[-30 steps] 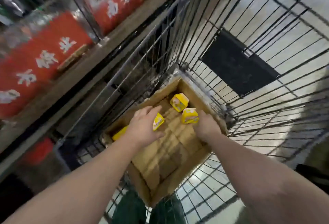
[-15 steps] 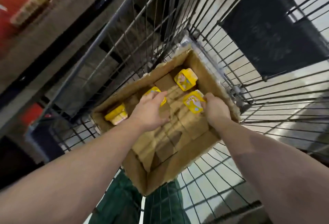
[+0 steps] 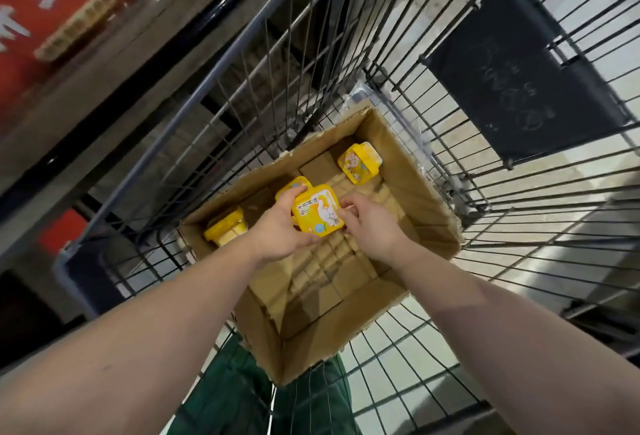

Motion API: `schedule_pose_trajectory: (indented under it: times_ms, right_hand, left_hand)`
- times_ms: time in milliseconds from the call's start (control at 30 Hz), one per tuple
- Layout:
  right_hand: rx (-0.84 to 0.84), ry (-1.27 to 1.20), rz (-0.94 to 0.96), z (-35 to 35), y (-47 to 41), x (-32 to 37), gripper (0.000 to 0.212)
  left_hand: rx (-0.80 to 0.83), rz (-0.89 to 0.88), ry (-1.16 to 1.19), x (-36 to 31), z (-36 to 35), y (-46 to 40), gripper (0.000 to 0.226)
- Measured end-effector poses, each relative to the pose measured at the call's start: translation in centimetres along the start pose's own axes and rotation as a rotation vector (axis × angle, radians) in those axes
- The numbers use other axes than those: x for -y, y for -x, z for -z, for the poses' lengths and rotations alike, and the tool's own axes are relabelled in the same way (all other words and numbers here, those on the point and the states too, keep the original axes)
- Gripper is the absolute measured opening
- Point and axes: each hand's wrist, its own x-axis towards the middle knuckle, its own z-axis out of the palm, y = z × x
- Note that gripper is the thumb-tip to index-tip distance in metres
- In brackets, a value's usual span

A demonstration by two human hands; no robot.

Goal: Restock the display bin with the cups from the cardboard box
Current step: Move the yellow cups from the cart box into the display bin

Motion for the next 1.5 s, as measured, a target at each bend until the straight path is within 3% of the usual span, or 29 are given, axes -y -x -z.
schedule_pose_trajectory:
  times_ms: [133,300,500,600,733,833,900,933,1267,1500]
  right_hand:
    - [-0.025,-0.025,-0.042,-0.3,-0.9,-0.2,0.030]
    - [-0.379,0.019,-0.230,0.9,-4.4,-1.1,0.044]
    - [-0.417,0.112,-0.251,0.5,-7.8,-2.2,0.046]
    - [-0.437,0.020,-0.258,0.4,-7.0,-2.2,0.044]
    - [-0.336,-0.111,-0.353,-0.1,-3.8,-2.2,0.043]
    - [-0.314,-0.364,-0.432,-0.8,-0.6,-2.0,0.054]
    - [-0.339,-0.563,-0.471,-0.9,2.4,-0.4,0.030]
    - [-0.351,-0.649,-0.489,-0.9,4.0,0.5,0.029]
    - [-0.352,-0.875,-0.278,-2.7,16.2,8.5,0.028]
    - [-0.290,-0.803,-0.049,-5.3,21.9,14.1,0.028]
  left_hand:
    - [0.015,0.056,0.148,1.1,0.4,-0.4,0.075]
    - [0.084,0.102,0.190,3.4,0.6,-0.5,0.069]
    - [0.044,0.143,0.295,6.4,1.0,0.0,0.068]
    - [0.024,0.148,0.314,6.6,1.5,0.5,0.065]
    - [0.016,0.138,0.287,5.4,2.4,1.6,0.065]
    - [0.008,0.122,0.251,4.3,3.2,3.1,0.063]
    - [0.005,0.092,0.238,3.6,3.8,4.5,0.062]
    - [0.007,0.077,0.232,3.2,4.2,5.3,0.062]
    - [0.149,-0.039,0.266,0.8,9.1,15.6,0.056]
    - [0.016,-0.181,0.365,3.1,11.1,25.6,0.048]
